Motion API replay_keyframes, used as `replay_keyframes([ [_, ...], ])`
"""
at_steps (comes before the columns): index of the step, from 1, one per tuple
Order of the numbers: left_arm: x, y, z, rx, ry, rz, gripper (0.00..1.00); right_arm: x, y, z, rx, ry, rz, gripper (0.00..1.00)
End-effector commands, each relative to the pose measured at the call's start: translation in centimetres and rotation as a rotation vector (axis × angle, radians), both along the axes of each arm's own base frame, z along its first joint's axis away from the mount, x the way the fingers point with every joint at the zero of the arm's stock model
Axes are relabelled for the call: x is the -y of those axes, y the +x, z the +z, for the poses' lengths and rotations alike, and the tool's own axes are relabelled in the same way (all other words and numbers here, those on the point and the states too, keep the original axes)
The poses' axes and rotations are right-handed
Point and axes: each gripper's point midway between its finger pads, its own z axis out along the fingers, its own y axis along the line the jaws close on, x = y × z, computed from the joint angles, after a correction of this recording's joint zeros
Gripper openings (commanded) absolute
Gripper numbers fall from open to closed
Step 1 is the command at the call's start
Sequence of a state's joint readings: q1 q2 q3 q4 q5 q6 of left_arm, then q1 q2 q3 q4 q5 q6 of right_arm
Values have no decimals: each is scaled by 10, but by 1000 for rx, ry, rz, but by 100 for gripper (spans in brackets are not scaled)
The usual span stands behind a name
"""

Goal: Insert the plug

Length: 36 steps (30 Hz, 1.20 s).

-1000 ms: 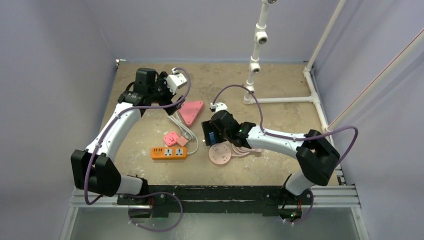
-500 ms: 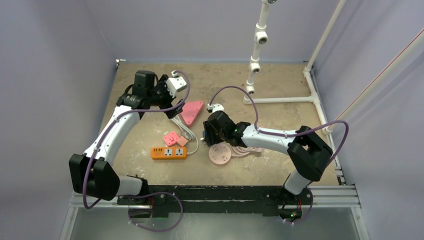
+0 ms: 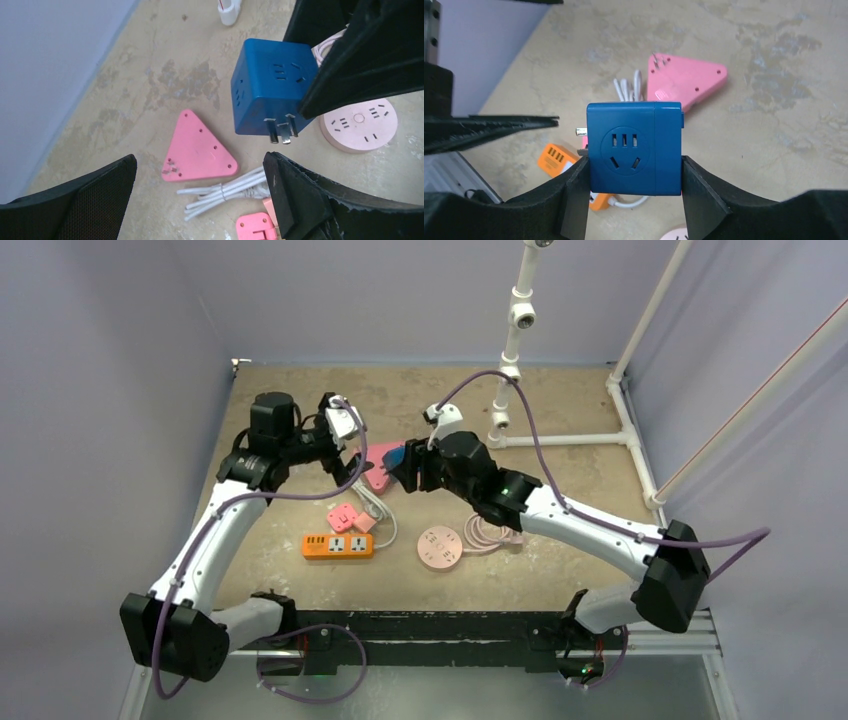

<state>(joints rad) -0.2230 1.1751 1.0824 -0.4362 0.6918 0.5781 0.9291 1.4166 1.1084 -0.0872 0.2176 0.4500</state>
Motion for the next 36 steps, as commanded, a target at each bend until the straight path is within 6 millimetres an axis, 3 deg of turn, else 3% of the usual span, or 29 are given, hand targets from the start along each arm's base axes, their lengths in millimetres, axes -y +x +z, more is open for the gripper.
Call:
replay_keyframes([
  [1, 9, -15, 36, 211, -43, -115, 99, -4, 7, 61, 136, 107, 13, 23],
  [5, 9, -27, 47, 327, -33, -157, 99, -1, 8, 74, 161, 123, 13, 23],
  [9, 6, -43, 41, 455, 65, -253, 99, -2, 9, 84, 186, 122, 38, 22],
  [13, 2, -49, 36, 630, 206, -343, 99, -5, 11, 89, 174, 115, 178, 20],
  [17, 1, -48, 44, 798, 284, -392, 99, -7, 6, 103, 193, 114, 323, 18],
  [21, 5, -50, 59, 1007, 329, -427, 99, -16, -3, 101, 181, 78, 448, 20],
  [25, 13, -56, 62, 1177, 375, -513, 99, -27, -11, 96, 168, 60, 554, 20],
  [30, 21, -59, 72, 1351, 402, -569, 99, -32, -11, 90, 149, 47, 585, 18],
  [36, 23, -79, 49, 1346, 439, -707, 99, -34, -9, 99, 153, 78, 567, 16],
])
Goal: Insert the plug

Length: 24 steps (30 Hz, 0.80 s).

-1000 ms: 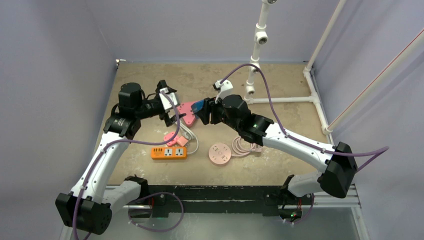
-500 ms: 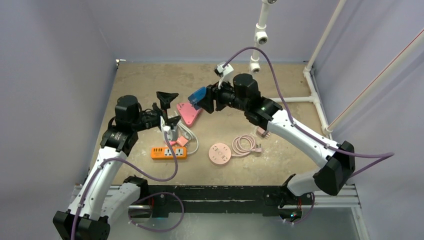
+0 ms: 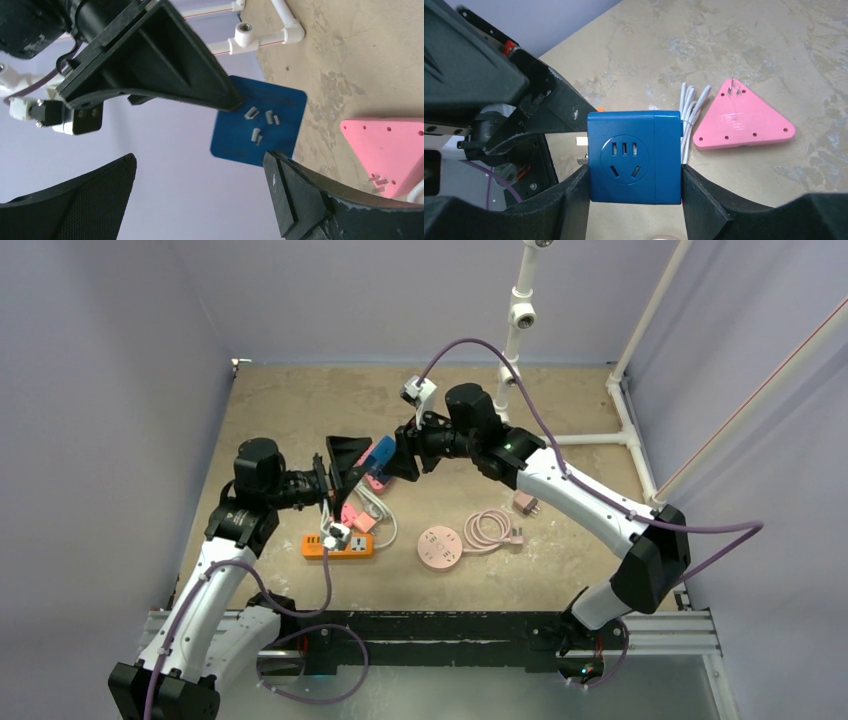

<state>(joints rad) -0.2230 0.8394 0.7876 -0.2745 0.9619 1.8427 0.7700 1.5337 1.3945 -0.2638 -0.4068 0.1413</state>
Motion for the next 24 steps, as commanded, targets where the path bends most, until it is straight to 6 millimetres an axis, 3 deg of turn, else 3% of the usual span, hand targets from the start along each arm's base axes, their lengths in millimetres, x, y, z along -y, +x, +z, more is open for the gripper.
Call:
replay_keyframes([
  [1, 7, -23, -7, 72, 76, -121, 99, -6, -3, 54, 91, 115, 27, 15],
  [5, 1, -23, -8, -112, 22, -44, 99, 6, 7, 79, 154, 179, -81, 12],
  [8, -4, -17, 8, -296, -147, 55, 99, 25, 17, 121, 233, 306, -231, 14],
  [12, -8, -8, 28, -466, -364, 141, 99, 44, 10, 166, 262, 517, -320, 14],
  [18, -13, 16, 77, -480, -687, 231, 99, 29, -1, 173, 211, 612, -324, 13],
  [24, 10, 14, 102, -414, -735, 165, 99, 18, -8, 183, 195, 663, -324, 13],
])
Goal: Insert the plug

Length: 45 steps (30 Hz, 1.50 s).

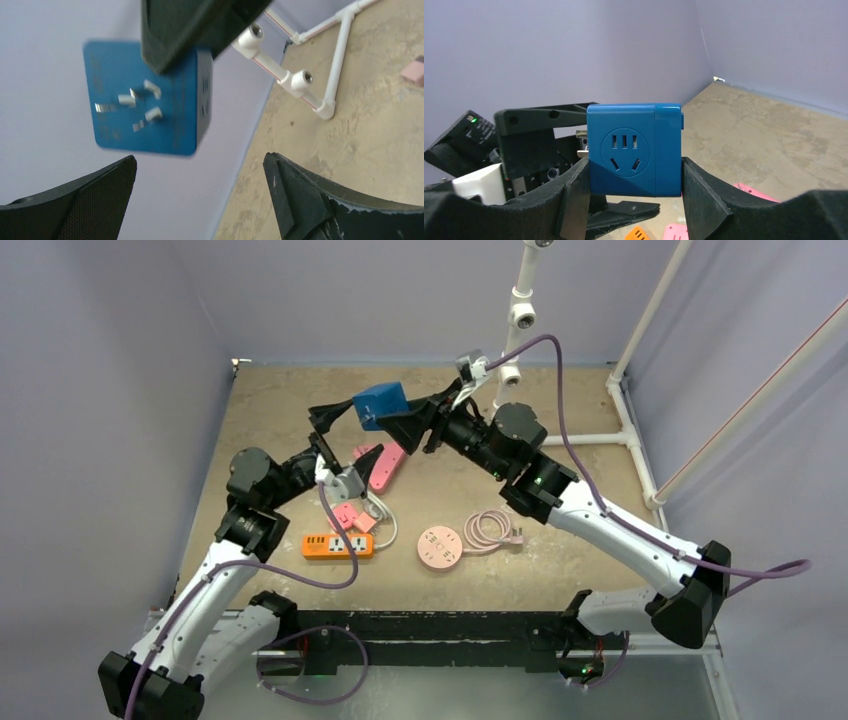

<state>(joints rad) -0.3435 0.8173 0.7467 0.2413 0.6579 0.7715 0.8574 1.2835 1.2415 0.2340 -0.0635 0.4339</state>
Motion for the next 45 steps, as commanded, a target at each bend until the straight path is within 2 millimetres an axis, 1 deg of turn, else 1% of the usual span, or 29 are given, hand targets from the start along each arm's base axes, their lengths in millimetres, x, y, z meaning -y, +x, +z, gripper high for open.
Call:
replay_keyframes([
  [1, 8, -4, 49, 120, -143, 19, 99, -2, 0, 29, 21, 116, -27, 13],
  [4, 8, -7, 59, 205, -144, 29, 99, -7, -2, 27, 12, 113, -20, 13],
  [7, 4, -5, 61, 226, -145, 60, 99, -8, -2, 23, 8, 108, -31, 12],
  [11, -6, 7, 64, 195, -183, 141, 99, -8, 0, 14, -1, 79, -50, 12],
  [14, -7, 7, 64, 182, -184, 144, 99, -3, 2, 8, -1, 57, -72, 12],
  [18, 13, -13, 49, 149, -106, -5, 99, -2, 3, 2, 1, 29, -82, 12],
  [21, 26, -28, 39, 151, -47, -112, 99, -6, 1, -2, 4, 9, -78, 11],
  [24, 33, -29, 34, 148, 2, -151, 99, -12, -3, -8, 2, -12, -69, 11],
  [27, 36, -18, 32, 134, 40, -136, 97, -11, -7, -11, 6, -18, -61, 11],
  [31, 37, -2, 34, 103, 55, -101, 87, -10, -10, -18, 5, -44, -64, 11],
  [34, 39, -1, 33, 94, 67, -113, 75, -7, -10, -21, 4, -53, -75, 11],
  [35, 40, -3, 32, 86, 75, -122, 67, -5, -11, -21, 3, -55, -77, 11],
  [36, 41, -4, 30, 77, 83, -130, 57, -4, -10, -21, 5, -54, -82, 12],
  [37, 41, -5, 27, 69, 94, -135, 44, -3, -11, -20, 5, -53, -85, 12],
  [38, 41, -5, 25, 60, 104, -136, 34, -2, -10, -19, 7, -52, -90, 13],
  [41, 40, -6, 17, 38, 119, -134, 10, 0, -10, -16, 12, -48, -96, 14],
  [42, 40, -7, 15, 33, 123, -138, 0, 1, -11, -13, 14, -42, -94, 18],
  [44, 41, -11, 11, 19, 142, -160, 0, -4, -22, -7, 23, -26, -27, 46],
  [45, 43, -14, 7, 11, 158, -180, 0, -4, -25, -1, 36, -16, -6, 62],
])
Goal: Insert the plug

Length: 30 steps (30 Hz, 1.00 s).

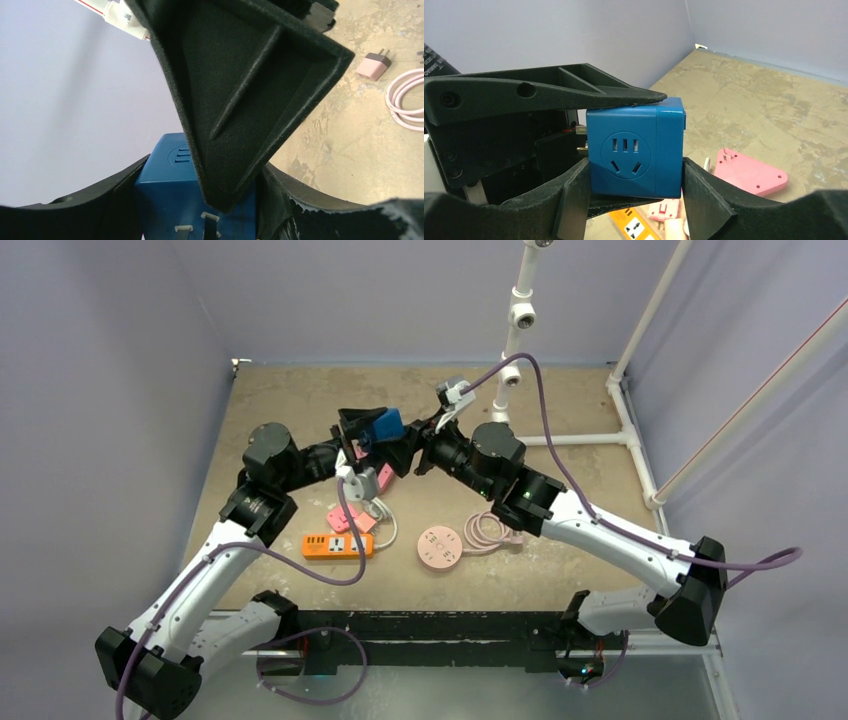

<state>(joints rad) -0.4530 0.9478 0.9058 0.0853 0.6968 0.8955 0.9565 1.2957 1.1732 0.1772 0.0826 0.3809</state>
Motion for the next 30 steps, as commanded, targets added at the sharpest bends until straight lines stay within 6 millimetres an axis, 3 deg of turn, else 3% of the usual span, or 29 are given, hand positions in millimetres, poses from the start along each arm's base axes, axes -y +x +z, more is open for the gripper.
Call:
replay_keyframes([
  [1, 2, -15, 0, 13, 69, -66, 0, 11, -16, 59, 110, 118, 60, 75],
  [5, 7, -31, 3, 86, 110, -153, 0, 13, -28, 66, 213, 91, 254, 98],
  [9, 8, -47, 8, 251, 152, -219, 0, 21, -37, 49, 273, 56, 433, 99],
  [15, 11, -71, 24, 485, 142, -304, 0, 16, -70, 22, 352, 6, 698, 99],
  [20, 15, -93, 30, 589, 141, -413, 0, 17, -89, 16, 417, 7, 825, 99],
  [25, 18, -120, 22, 681, 158, -553, 0, 15, -92, 12, 437, 12, 877, 99],
  [30, 19, -127, 16, 717, 172, -604, 0, 10, -83, 4, 417, 1, 890, 99],
])
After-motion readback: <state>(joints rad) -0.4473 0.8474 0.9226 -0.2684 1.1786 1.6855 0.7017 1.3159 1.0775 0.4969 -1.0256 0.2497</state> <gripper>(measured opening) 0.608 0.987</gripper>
